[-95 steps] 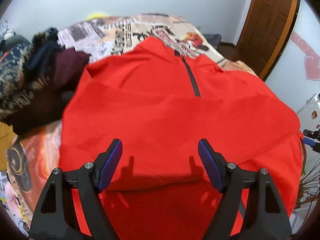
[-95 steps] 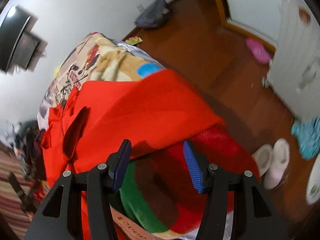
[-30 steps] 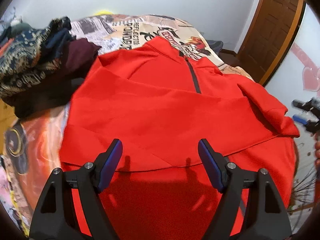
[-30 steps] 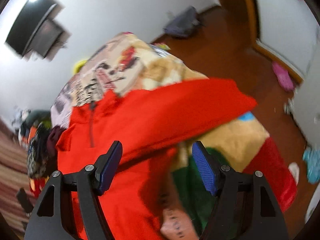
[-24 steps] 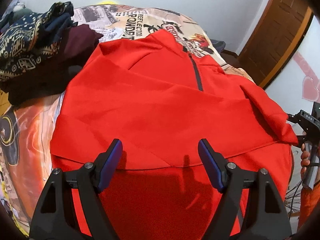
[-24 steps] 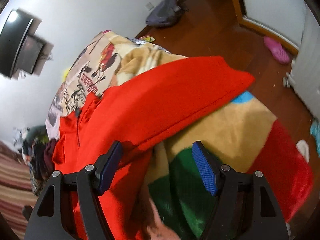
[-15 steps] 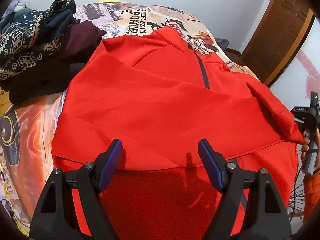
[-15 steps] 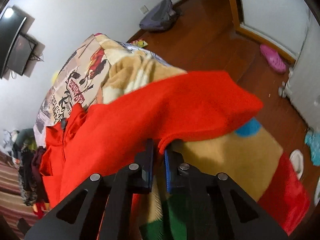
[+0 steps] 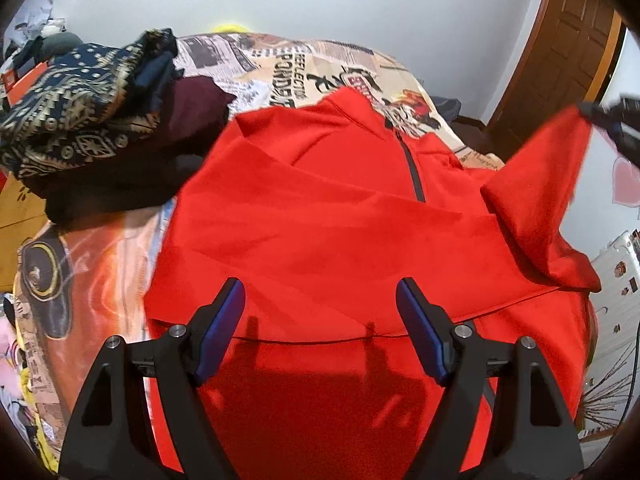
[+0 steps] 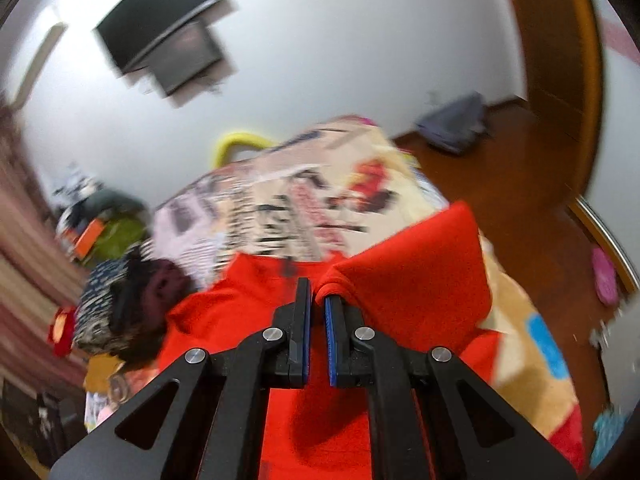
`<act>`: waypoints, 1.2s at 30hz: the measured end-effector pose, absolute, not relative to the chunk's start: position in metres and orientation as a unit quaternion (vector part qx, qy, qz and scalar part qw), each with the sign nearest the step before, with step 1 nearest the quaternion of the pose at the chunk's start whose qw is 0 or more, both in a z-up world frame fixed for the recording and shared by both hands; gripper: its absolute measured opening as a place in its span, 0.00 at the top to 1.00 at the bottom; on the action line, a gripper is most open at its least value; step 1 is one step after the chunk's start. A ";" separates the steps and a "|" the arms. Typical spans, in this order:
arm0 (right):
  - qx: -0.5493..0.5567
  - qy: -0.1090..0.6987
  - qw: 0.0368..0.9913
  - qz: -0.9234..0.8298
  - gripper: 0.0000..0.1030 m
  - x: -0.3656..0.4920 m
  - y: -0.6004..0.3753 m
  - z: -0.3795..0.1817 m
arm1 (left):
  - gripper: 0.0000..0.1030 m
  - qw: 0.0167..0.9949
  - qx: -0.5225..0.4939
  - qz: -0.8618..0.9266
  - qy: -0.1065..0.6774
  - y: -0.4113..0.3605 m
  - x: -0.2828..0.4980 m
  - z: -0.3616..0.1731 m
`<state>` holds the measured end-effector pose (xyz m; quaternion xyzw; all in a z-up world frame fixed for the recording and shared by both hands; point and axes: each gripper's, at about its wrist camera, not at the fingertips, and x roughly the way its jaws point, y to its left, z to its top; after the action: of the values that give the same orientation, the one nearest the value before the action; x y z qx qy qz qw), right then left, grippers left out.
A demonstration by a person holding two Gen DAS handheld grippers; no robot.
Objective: Fold large clothes
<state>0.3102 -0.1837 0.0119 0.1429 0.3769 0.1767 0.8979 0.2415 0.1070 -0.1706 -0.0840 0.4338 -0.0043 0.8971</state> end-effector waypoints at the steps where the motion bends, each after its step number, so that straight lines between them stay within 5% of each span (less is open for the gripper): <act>1: 0.132 0.377 0.895 0.200 0.95 0.308 -0.162 0.017 | 0.25 0.899 -0.084 -0.002 0.430 0.111 0.238 -0.168; 15: -0.015 0.504 0.796 0.336 0.94 0.277 0.035 -0.091 | 0.25 0.898 -0.090 0.050 0.429 0.167 0.208 -0.179; 23: -0.051 0.515 0.783 0.345 0.94 0.256 0.013 -0.093 | 0.25 0.891 -0.106 0.049 0.438 0.174 0.206 -0.183; 25: -0.054 0.502 0.796 0.332 0.88 0.259 -0.006 -0.082 | 0.25 0.891 -0.110 0.040 0.438 0.170 0.209 -0.180; 29: -0.055 0.465 0.836 0.284 0.45 0.264 -0.052 -0.063 | 0.25 0.889 -0.117 -0.007 0.443 0.155 0.227 -0.175; 36: -0.057 0.429 0.881 0.190 0.41 0.264 -0.144 -0.048 | 0.25 0.851 -0.197 -0.043 0.484 0.155 0.281 -0.194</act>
<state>0.2642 -0.1435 -0.0476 -0.0569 0.4290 0.1896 0.8814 0.2814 0.1547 -0.1945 -0.1973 0.4843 -0.0428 0.8513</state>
